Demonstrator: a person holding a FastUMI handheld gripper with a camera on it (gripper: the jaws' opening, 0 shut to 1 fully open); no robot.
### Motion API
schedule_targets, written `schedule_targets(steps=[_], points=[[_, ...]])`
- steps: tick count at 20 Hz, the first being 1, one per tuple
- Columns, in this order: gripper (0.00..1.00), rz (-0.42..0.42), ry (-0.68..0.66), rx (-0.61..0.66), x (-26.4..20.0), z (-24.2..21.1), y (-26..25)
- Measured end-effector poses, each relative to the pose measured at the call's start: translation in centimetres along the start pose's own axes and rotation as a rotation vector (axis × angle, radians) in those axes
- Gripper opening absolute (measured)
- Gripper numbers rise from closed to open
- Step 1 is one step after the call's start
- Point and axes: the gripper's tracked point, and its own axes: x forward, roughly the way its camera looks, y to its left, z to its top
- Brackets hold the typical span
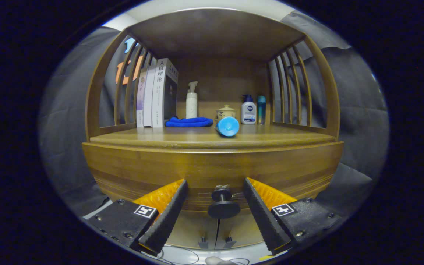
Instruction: Pull open the drawer, take out the items inside it, and place them on the countertop above the cabinet.
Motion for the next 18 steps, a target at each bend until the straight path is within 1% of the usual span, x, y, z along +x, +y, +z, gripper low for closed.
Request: schedule_targets(steps=[1,2,5,12,13,15,18], points=[[0.99,0.003,0.0,-0.002,-0.8,0.4,0.0],[0.99,0.004,-0.005,0.001,0.1,0.1,0.1],[0.99,0.011,-0.017,-0.002,0.2,0.1,0.0],[0.99,0.011,0.054,0.011,0.0,0.0,0.0],[0.99,0.017,0.078,0.017,-0.4,-0.3,0.0],[0.99,0.038,0.082,0.026,-2.1,-0.4,-0.2],[1.0,0.066,0.07,0.005,-6.3,-0.8,-1.2]])
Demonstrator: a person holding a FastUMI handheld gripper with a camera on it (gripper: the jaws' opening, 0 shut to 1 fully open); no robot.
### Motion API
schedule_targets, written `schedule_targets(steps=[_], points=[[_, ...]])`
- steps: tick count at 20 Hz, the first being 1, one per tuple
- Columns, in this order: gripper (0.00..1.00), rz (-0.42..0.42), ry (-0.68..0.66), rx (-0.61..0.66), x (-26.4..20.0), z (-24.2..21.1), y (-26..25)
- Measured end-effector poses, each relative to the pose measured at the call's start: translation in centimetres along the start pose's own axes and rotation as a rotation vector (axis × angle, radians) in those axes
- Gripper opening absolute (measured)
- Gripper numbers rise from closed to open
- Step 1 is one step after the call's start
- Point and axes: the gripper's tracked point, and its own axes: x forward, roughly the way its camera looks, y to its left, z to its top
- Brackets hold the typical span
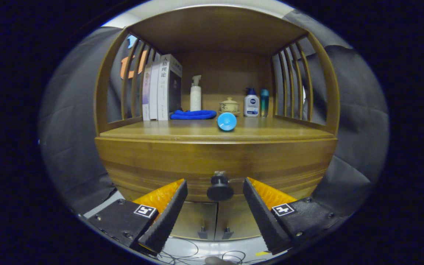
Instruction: Pull open the drawer, take out the items inside it, and place them on the countertop above the cabinet.
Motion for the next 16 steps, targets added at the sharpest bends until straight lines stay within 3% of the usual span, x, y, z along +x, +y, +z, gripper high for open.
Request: schedule_targets(steps=[8,16], points=[[0.99,0.001,-0.134,0.047,-14.9,0.9,-4.7],[0.99,-0.01,-0.208,0.123,-19.8,3.1,-8.9]])
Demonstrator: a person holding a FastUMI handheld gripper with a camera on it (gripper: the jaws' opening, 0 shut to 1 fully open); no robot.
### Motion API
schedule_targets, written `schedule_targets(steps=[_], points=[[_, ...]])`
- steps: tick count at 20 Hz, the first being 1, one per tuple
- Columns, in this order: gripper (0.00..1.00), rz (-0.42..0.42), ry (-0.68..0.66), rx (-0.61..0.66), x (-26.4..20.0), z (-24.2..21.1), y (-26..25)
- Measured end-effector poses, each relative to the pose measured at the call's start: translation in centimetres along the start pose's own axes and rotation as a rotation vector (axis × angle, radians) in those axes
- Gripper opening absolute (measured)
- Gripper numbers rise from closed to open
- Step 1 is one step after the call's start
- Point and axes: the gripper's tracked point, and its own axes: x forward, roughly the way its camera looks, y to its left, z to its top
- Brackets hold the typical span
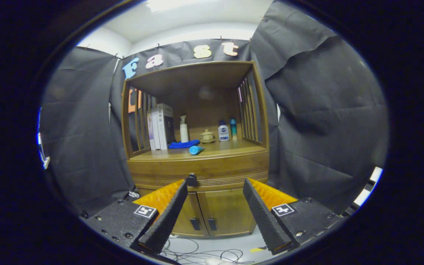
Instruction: Pull open the drawer, take out the items inside it, and place them on the countertop above the cabinet.
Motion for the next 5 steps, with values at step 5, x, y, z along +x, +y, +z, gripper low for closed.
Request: schedule_targets(steps=[5], points=[[0.99,-0.012,0.0,0.007,-0.02,0.59,-0.76]])
